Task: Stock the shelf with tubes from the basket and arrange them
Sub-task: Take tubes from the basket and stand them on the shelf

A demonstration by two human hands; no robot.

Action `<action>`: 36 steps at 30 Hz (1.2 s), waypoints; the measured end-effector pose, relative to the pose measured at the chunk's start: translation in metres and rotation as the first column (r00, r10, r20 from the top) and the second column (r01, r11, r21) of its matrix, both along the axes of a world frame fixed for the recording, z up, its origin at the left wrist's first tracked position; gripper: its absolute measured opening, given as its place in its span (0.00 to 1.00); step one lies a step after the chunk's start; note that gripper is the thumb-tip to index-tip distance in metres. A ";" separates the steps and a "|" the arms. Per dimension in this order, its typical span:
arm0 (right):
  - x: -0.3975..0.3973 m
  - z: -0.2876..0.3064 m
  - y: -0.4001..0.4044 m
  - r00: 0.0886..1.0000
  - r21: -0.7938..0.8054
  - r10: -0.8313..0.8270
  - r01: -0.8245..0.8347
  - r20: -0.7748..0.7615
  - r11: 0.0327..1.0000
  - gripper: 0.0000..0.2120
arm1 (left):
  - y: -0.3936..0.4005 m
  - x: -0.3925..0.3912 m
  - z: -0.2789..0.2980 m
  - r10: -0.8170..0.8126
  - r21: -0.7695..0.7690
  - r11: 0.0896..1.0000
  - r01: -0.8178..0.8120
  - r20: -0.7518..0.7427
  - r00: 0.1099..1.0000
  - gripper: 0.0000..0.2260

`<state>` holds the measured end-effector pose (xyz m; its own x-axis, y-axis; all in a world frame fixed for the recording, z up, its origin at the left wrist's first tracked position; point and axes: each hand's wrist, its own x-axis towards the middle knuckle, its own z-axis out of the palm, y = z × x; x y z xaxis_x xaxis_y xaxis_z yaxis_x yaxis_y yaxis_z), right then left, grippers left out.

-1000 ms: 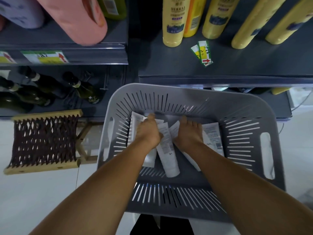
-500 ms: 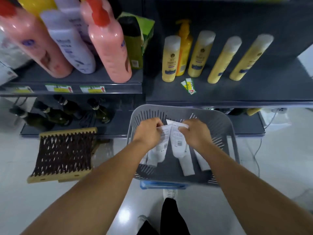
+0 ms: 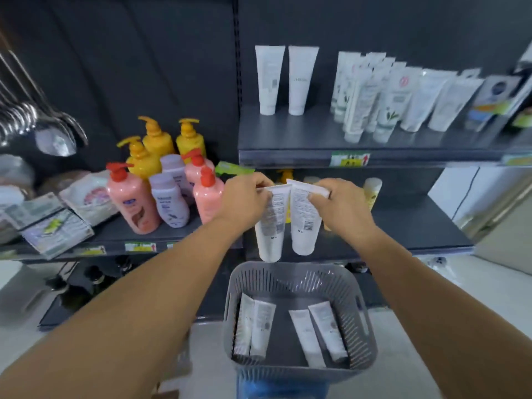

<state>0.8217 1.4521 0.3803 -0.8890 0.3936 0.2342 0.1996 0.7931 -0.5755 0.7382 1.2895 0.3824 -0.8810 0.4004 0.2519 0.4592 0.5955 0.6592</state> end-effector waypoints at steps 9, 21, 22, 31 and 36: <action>-0.038 0.110 0.016 0.970 0.031 -0.035 0.043 -0.239 0.999 0.11 | 0.016 -0.028 0.118 0.026 0.151 0.988 -0.002 -0.157 0.987 0.06; -0.168 0.157 0.064 0.958 0.039 -0.075 0.090 -0.276 0.995 0.09 | 0.074 -0.146 0.159 0.147 0.145 0.982 -0.121 -0.191 0.970 0.09; -0.180 0.156 0.068 0.963 0.047 -0.071 0.086 -0.261 0.995 0.09 | 0.079 -0.158 0.158 0.156 0.139 0.982 -0.131 -0.183 0.971 0.09; -0.263 0.145 0.112 0.977 0.027 -0.106 0.113 -0.183 0.993 0.09 | 0.125 -0.234 0.149 0.174 0.092 0.983 -0.160 -0.172 0.970 0.09; -0.292 0.139 0.127 0.981 0.003 -0.133 0.134 -0.139 0.991 0.11 | 0.141 -0.261 0.143 0.182 0.061 0.983 -0.173 -0.180 0.967 0.10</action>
<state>0.5300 1.5794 0.5193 -0.7872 0.5029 0.3570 0.2231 0.7719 -0.5953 0.4773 1.4309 0.5252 -0.8738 0.2265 0.4302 0.4645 0.6503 0.6012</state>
